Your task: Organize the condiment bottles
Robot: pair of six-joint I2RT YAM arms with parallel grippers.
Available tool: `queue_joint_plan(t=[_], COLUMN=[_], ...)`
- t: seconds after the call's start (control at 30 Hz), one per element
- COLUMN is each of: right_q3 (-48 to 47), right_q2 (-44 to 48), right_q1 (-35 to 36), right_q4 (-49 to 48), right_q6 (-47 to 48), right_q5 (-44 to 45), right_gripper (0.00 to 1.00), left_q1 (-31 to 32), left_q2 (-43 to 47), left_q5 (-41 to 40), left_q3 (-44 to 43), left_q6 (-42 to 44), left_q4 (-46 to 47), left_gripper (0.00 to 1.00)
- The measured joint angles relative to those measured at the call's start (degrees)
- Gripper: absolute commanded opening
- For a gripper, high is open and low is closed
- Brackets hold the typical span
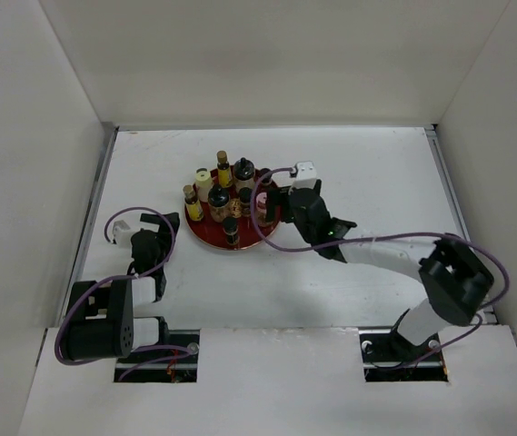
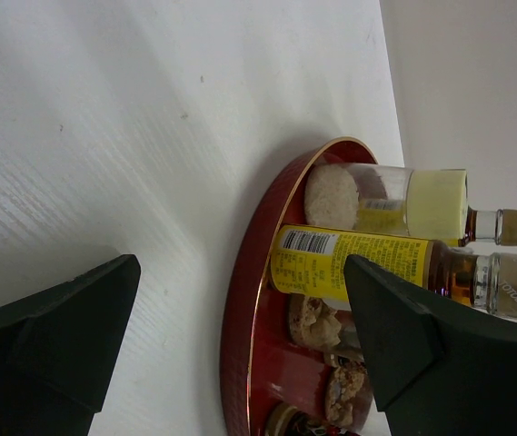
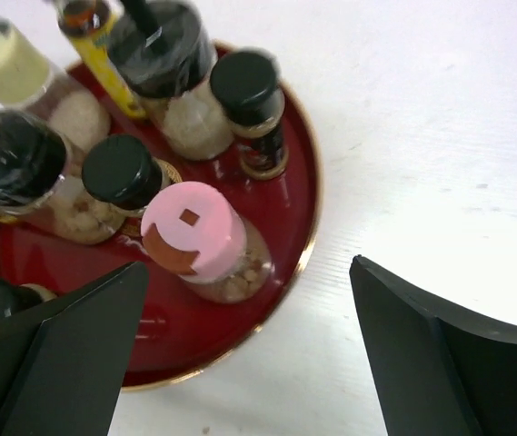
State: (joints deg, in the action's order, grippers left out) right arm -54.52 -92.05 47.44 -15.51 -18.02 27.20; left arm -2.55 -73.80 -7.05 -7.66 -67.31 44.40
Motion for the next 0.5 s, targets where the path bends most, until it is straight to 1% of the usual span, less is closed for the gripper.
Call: queue_joint_plan(t=[0.13, 0.23, 0.37, 0.5], right_q3=[5.2, 8.5, 12.15, 12.33], right_q2=[9.92, 13.49, 11.67, 8.09], right_q1=[-1.27, -4.26, -8.44, -9.38], right_q4=[-0.7, -2.4, -2.16, -0.5], right_q6=[-0.24, -1.01, -4.39, -5.99], right_q5=[4.68, 7.72, 9.68, 9.92], right_gripper=[1.0, 1.0, 1.0, 1.0], left_q1=[0.31, 0.31, -0.59, -2.91], left_q2=[-0.26, -0.26, -0.24, -0.22], left_q5=[0.13, 0.17, 0.28, 0.33], left_q3=[-0.26, -0.26, -0.26, -0.26], left_q6=[0.02, 0.02, 0.04, 0.04], left_q4=[-0.04, -0.04, -0.11, -0.24], left_gripper=[1.0, 1.0, 1.0, 1.0])
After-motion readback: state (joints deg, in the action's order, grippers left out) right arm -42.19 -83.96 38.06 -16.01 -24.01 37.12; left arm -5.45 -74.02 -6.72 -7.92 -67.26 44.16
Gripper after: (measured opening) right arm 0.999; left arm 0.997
